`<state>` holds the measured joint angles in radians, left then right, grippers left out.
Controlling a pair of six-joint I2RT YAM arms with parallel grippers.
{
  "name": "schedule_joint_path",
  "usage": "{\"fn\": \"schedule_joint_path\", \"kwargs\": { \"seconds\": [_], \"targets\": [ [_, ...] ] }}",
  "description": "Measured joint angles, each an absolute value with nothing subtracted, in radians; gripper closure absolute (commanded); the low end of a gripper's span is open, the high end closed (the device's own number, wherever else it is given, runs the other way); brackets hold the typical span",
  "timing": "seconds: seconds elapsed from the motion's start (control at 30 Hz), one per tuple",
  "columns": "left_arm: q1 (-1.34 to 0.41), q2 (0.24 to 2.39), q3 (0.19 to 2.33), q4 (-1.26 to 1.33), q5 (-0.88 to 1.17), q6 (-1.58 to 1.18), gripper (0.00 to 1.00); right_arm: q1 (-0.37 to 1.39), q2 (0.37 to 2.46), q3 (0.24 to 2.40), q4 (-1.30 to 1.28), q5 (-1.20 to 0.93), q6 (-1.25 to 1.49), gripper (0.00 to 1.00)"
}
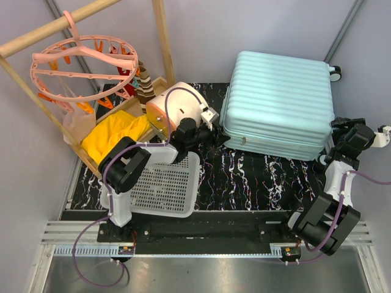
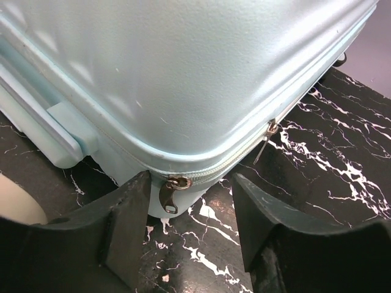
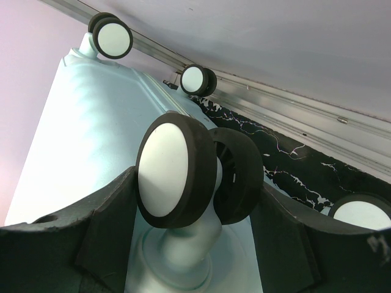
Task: Open, take out, and arrange the luggage
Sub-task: Adjust the luggage at the center of the board.
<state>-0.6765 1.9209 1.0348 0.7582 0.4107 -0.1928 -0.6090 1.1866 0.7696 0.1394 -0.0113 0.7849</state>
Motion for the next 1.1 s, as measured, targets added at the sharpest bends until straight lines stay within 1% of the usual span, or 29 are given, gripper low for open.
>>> {"fn": "schedule_joint_path", "kwargs": {
  "seconds": [0.07, 0.17, 0.2, 0.27, 0.3, 0.4, 0.73, 1.1],
  "targets": [
    [-0.677, 1.922, 1.035, 0.758, 0.401, -0.197, 0.53, -0.609, 1.187, 0.770, 0.140, -0.011, 0.784, 0.98],
    [-0.676, 1.925, 1.039, 0.757, 0.382, -0.203, 0.63, -0.609, 1.187, 0.770, 0.141, -0.012, 0.782, 0.98],
    [-0.675, 1.926, 1.039, 0.757, 0.382, -0.205, 0.72, -0.609, 1.187, 0.770, 0.141, -0.012, 0.782, 0.98],
    [-0.674, 1.926, 1.039, 0.755, 0.384, -0.212, 0.80, -0.609, 1.187, 0.769, 0.142, -0.011, 0.782, 0.98],
    [-0.672, 1.925, 1.039, 0.751, 0.385, -0.215, 0.89, -0.609, 1.187, 0.769, 0.145, -0.010, 0.781, 0.98],
    [-0.668, 1.923, 1.039, 0.746, 0.384, -0.223, 1.00, -0.609, 1.187, 0.768, 0.146, -0.009, 0.781, 0.98],
    [-0.667, 1.920, 1.038, 0.741, 0.371, -0.247, 1.00, -0.609, 1.187, 0.768, 0.146, -0.009, 0.781, 0.98],
    [-0.675, 1.901, 1.020, 0.738, 0.264, -0.280, 1.00, -0.609, 1.174, 0.760, 0.142, -0.034, 0.757, 0.98]
  ]
}}
